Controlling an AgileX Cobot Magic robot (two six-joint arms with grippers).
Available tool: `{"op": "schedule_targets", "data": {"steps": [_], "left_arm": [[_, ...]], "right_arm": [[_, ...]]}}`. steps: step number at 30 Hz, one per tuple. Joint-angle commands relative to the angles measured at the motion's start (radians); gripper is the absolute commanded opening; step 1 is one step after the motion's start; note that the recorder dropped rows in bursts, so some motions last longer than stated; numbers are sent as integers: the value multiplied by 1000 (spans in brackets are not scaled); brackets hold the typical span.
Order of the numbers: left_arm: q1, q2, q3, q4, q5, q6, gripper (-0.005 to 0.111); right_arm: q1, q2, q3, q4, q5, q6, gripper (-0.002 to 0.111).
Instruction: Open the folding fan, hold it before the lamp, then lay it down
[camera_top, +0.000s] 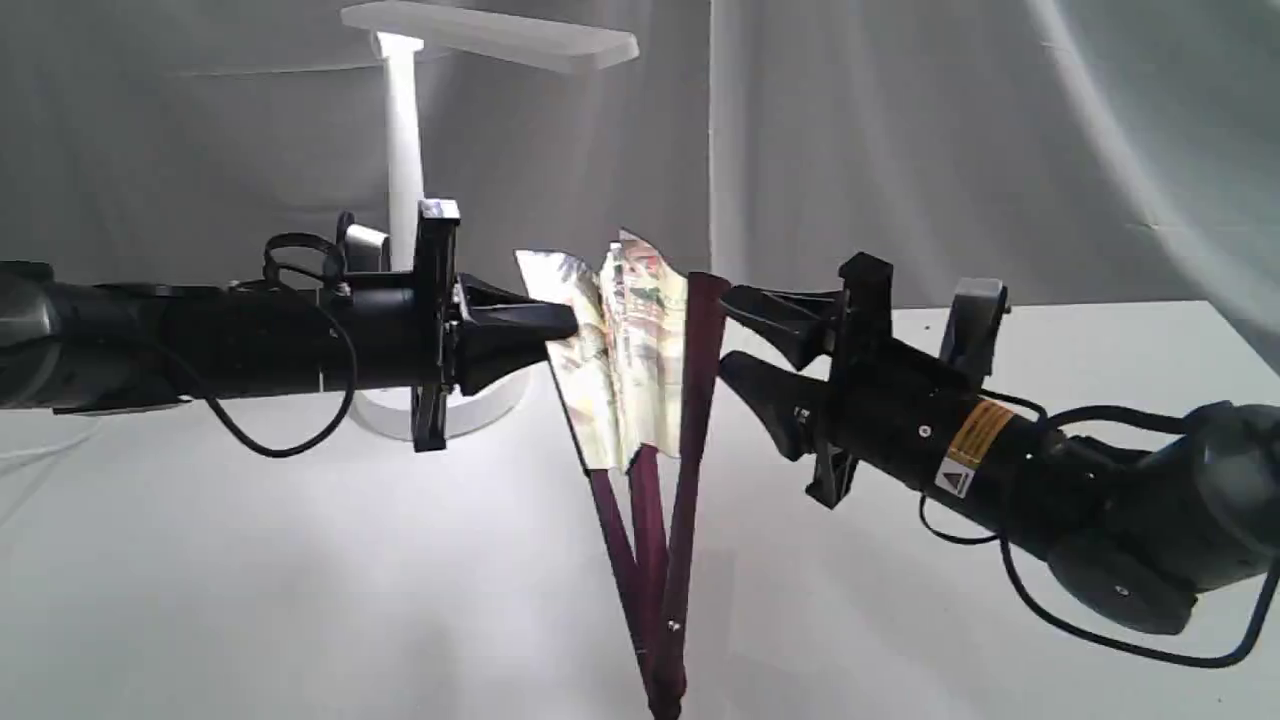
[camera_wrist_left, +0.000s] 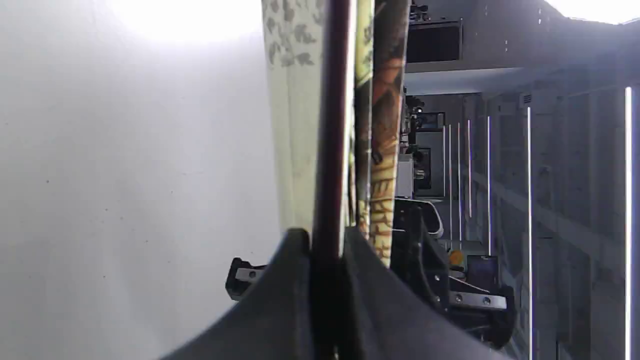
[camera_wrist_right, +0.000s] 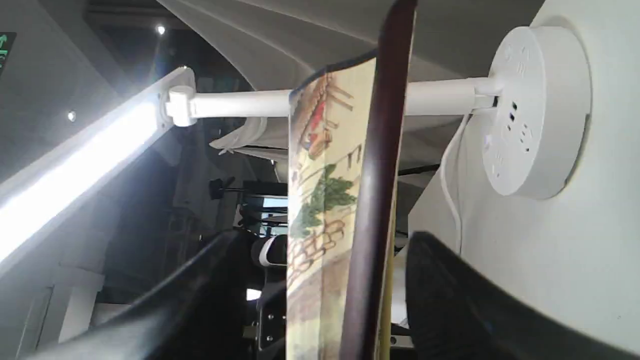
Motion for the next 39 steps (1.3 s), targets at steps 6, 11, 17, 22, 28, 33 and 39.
{"op": "schedule_targets", "data": {"steps": [6, 11, 17, 22, 28, 33, 39], "left_arm": [[-14, -3, -1, -20, 30, 0, 0], [-24, -3, -1, -20, 30, 4, 0], [-22, -3, -1, -20, 45, 8, 0], [-22, -3, -1, -20, 44, 48, 0], [-16, -18, -1, -20, -3, 58, 0], [1, -45, -1, -20, -48, 60, 0], [44, -73, -1, -20, -55, 57, 0]], "right_arm": [[20, 2, -5, -12, 4, -30, 47], [34, 2, -5, -12, 4, -30, 33], [34, 2, -5, 16, 8, -30, 13], [34, 2, -5, 56, 8, -66, 0], [21, 2, -5, 107, 10, -76, 0], [17, 2, -5, 166, 12, -78, 0], [17, 2, -5, 240, 20, -78, 0]]}}
